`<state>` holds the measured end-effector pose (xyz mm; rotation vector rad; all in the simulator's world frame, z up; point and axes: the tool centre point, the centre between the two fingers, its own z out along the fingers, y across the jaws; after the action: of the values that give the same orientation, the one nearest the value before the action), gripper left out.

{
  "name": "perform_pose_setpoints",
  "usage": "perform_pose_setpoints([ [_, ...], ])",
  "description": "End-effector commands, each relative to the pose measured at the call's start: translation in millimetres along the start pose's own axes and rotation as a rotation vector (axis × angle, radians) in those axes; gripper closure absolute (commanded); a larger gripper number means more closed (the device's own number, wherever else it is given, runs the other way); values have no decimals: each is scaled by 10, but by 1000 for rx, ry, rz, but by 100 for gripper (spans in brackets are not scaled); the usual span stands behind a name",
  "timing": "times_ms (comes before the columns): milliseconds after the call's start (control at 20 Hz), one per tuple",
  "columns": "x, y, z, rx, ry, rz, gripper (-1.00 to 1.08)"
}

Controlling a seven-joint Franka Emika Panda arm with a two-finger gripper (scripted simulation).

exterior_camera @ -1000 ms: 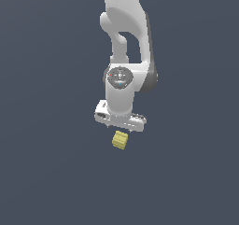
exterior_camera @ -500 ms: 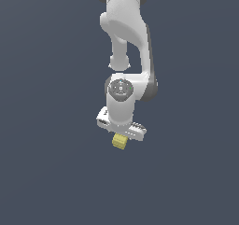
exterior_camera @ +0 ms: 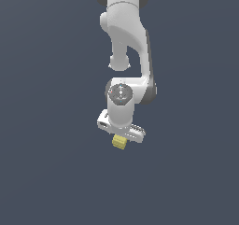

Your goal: Pick up the object and move it to a goal position.

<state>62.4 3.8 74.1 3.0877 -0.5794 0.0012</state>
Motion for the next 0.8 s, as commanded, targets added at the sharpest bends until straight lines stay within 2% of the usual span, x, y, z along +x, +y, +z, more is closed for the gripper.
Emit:
perform_pose_setpoints([
  [0,-7,3,140,0,-1,1,-92],
  [450,5,-2,345,0,-1,3,-92],
  [500,5,-2,345,0,-1,3,108],
  [750,5,-2,345,0,-1,3,108],
])
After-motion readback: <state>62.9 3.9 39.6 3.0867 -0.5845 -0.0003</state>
